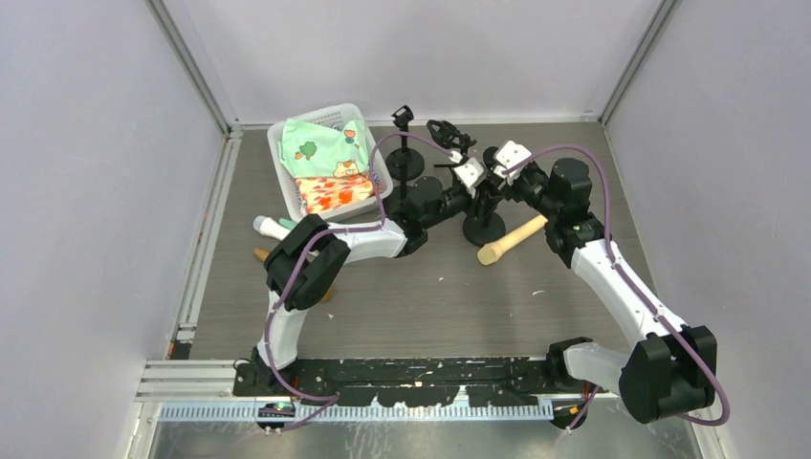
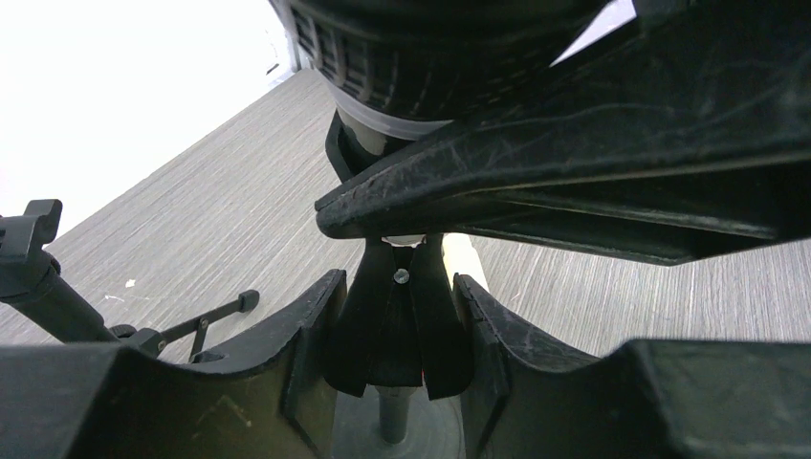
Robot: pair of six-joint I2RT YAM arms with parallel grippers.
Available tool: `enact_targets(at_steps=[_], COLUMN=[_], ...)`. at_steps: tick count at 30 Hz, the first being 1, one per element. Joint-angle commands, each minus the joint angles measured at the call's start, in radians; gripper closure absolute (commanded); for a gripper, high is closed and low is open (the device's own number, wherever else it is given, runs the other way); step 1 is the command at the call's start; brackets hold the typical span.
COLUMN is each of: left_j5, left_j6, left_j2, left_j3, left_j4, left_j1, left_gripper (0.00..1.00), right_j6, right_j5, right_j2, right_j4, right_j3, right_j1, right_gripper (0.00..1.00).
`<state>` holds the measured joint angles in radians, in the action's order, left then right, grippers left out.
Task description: Attach the microphones to the stand
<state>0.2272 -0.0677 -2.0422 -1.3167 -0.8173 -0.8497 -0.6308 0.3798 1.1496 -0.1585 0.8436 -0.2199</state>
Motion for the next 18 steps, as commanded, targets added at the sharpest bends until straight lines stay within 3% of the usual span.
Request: enact_targets(at_steps=[1,10,11,14,18], left_j5=[-0.022,-0.007,0.004,0.011,0.010], left_j6=[0.002,-0.006,-0.007,-0.013,-0.017], left_j2=[-0.002,-0.011,-0.012,-0.010,-0.003], left_j3=[-0.046,-0.066,-0.069,-0.061,-0.042], left_j4=[-0.047,-0.013,-0.007,-0.018,-0.032], left_j1=[-0.002,0.000,0.001,0.003,0.006], left_gripper=[1.00,0.99,0.93,0.56,0.39], right_j6=[0.012,0.000,0.010,0.035,0.051], right_j5=[0.063,0.059,0.057,0.052,0.045], right_j2=[-0.003,0.000,-0.001,0.000,0.000], right_j4=[0.208,0.212,0.195,0.162,0.126], right_j3=[-0.006,-0.031,-0.033,-0.031,-0.027], right_j1=[-0.004,-0.010,-0.008,-0.010,-0.009], right_gripper=[0.99,0.99,0.99,0.99,0.99])
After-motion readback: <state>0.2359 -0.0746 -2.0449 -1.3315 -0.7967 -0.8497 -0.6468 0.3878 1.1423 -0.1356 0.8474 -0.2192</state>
